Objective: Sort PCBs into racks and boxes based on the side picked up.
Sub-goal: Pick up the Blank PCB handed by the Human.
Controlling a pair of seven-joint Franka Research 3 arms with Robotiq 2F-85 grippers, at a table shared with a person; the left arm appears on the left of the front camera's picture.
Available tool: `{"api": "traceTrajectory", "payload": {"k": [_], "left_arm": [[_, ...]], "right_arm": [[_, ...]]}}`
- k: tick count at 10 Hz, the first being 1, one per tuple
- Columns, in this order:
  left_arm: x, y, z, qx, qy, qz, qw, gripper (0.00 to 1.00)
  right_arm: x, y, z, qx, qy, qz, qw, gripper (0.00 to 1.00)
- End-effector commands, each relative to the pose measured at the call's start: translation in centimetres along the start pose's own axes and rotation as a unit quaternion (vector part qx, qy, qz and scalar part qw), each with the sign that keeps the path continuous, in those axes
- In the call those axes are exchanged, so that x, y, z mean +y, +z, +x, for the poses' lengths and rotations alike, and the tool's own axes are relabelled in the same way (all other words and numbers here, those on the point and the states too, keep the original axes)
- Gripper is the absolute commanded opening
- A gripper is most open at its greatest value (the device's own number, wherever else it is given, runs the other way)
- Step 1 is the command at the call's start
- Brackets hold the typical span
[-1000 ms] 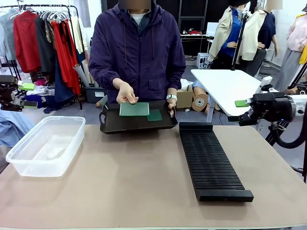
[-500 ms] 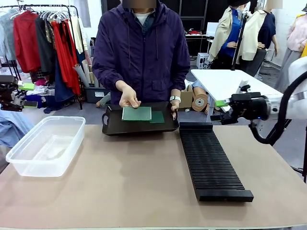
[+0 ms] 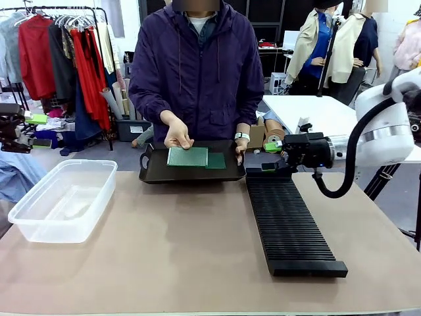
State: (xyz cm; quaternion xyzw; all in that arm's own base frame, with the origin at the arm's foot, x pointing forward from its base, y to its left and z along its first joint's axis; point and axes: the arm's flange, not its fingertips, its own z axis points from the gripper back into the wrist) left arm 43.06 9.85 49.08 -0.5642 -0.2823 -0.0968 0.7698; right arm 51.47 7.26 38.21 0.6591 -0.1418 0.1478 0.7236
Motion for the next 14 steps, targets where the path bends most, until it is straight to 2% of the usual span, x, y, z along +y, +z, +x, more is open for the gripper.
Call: {"api": "traceTrajectory", "payload": {"k": [1, 8, 14], "left_arm": [[-0.2, 0.1, 0.0, 0.0, 0.002, -0.004, 1.0, 1.0], [-0.2, 0.1, 0.0, 0.0, 0.002, -0.004, 1.0, 1.0], [-0.2, 0.1, 0.0, 0.0, 0.002, -0.004, 1.0, 1.0]], "right_arm": [[-0.9, -1.8, 1.7, -0.038, 0.0, 0.012, 0.999, 1.0], [-3.7, -9.9, 4.8, -0.021, 0.011, 0.034, 0.999, 1.0], [-5.6, -14.1, 6.5, -0.036, 0.014, 0.008, 0.999, 1.0]]}}
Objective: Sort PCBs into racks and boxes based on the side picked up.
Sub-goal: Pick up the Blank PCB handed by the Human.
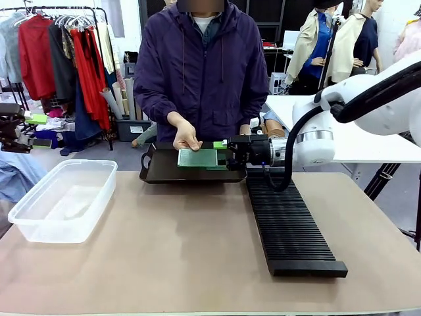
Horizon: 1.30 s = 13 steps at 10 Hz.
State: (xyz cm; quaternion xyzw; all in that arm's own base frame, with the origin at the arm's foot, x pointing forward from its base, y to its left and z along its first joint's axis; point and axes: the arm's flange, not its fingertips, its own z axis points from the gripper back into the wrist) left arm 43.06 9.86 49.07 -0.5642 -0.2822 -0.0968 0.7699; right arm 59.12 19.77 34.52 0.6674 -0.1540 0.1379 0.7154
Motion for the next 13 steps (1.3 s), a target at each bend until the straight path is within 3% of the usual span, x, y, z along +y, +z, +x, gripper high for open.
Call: {"api": "traceTrajectory", "payload": {"k": [1, 3, 4, 5, 9, 13], "left_arm": [[-0.2, 0.1, 0.0, 0.0, 0.002, -0.004, 1.0, 1.0], [-0.2, 0.1, 0.0, 0.0, 0.002, -0.004, 1.0, 1.0], [-0.2, 0.1, 0.0, 0.0, 0.002, -0.004, 1.0, 1.0], [-0.2, 0.1, 0.0, 0.0, 0.002, -0.004, 1.0, 1.0], [-0.2, 0.1, 0.0, 0.0, 0.002, -0.004, 1.0, 1.0], [-0.2, 0.1, 0.0, 0.0, 0.002, -0.004, 1.0, 1.0]], "right_arm": [[-0.5, -1.7, 0.7, -0.02, 0.012, 0.003, 1.0, 1.0], [-1.0, -2.1, 0.7, -0.02, 0.002, 0.0, 1.0, 1.0], [-1.1, -2.1, 0.7, -0.02, -0.002, -0.001, 1.0, 0.95], [-1.2, -2.1, 0.7, -0.019, -0.003, -0.002, 1.0, 0.8], [-1.2, -2.4, 1.2, -0.033, -0.027, -0.013, 0.999, 0.0], [-1.5, -2.5, 1.6, -0.04, -0.047, -0.027, 0.998, 0.0]]}}
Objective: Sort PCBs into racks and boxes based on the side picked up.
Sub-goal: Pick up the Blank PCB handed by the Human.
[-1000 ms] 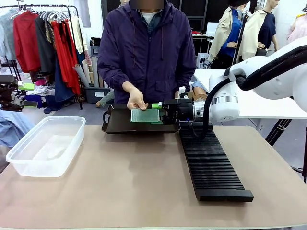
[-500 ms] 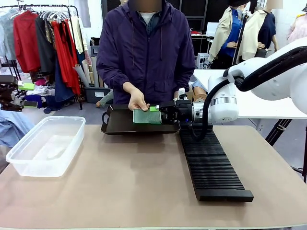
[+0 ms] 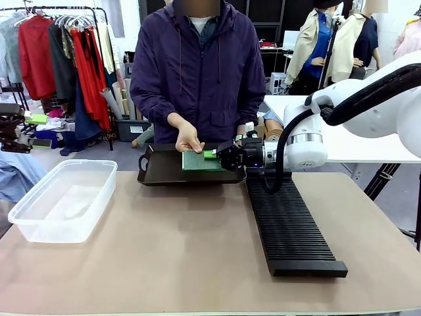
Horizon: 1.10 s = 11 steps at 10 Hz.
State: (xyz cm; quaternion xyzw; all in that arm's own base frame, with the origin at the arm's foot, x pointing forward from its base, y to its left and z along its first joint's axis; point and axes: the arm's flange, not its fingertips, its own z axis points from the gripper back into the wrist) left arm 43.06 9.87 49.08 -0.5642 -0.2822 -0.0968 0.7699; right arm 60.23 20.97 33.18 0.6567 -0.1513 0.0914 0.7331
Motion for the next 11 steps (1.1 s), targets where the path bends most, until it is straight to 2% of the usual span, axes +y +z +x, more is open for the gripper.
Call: {"api": "traceTrajectory", "payload": {"k": [1, 4, 5, 6, 11], "left_arm": [[-0.24, 0.12, -0.04, 0.0, 0.002, -0.004, 1.0, 1.0], [-0.24, 0.12, -0.04, 0.0, 0.002, -0.004, 1.0, 1.0], [-0.24, 0.12, -0.04, 0.0, 0.002, -0.004, 1.0, 1.0], [-0.24, 0.12, -0.04, 0.0, 0.002, -0.004, 1.0, 1.0], [-0.24, 0.12, -0.04, 0.0, 0.002, -0.004, 1.0, 1.0]], "right_arm": [[0.24, -1.29, 1.06, -0.012, -0.015, 0.0, 1.0, 0.0], [0.27, -1.34, 0.92, 0.018, -0.029, 0.008, 0.999, 0.0], [0.3, -1.38, 0.62, 0.048, -0.033, 0.014, 0.998, 0.0], [0.19, -0.62, 0.18, 0.006, -0.019, 0.005, 1.0, 0.0], [0.19, -0.62, 0.18, 0.006, -0.019, 0.005, 1.0, 0.0]]}}
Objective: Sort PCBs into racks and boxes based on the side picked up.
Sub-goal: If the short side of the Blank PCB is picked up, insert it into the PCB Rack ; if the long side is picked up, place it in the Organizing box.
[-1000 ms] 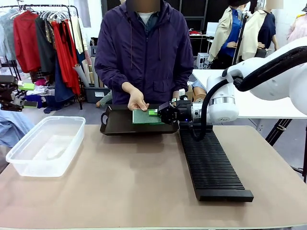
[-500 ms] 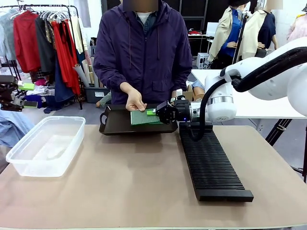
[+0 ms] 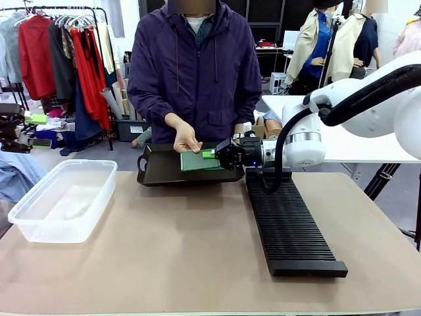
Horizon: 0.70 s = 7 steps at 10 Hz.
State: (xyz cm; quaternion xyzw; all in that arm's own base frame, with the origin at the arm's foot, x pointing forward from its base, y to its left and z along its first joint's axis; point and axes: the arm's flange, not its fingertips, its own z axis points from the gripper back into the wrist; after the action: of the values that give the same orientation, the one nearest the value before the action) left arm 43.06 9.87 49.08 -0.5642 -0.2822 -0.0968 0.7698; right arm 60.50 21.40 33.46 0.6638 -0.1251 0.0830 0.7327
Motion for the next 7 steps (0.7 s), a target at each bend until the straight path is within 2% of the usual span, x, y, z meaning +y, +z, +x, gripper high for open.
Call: {"api": "traceTrajectory", "payload": {"k": [1, 7], "left_arm": [[-0.24, 0.12, -0.03, 0.0, 0.002, -0.004, 1.0, 1.0], [-0.24, 0.12, -0.03, 0.0, 0.002, -0.004, 1.0, 1.0]], "right_arm": [[-0.05, -0.19, -0.13, -0.007, 0.005, -0.002, 1.0, 0.0], [-0.05, -0.19, -0.13, -0.007, 0.005, -0.002, 1.0, 0.0]]}}
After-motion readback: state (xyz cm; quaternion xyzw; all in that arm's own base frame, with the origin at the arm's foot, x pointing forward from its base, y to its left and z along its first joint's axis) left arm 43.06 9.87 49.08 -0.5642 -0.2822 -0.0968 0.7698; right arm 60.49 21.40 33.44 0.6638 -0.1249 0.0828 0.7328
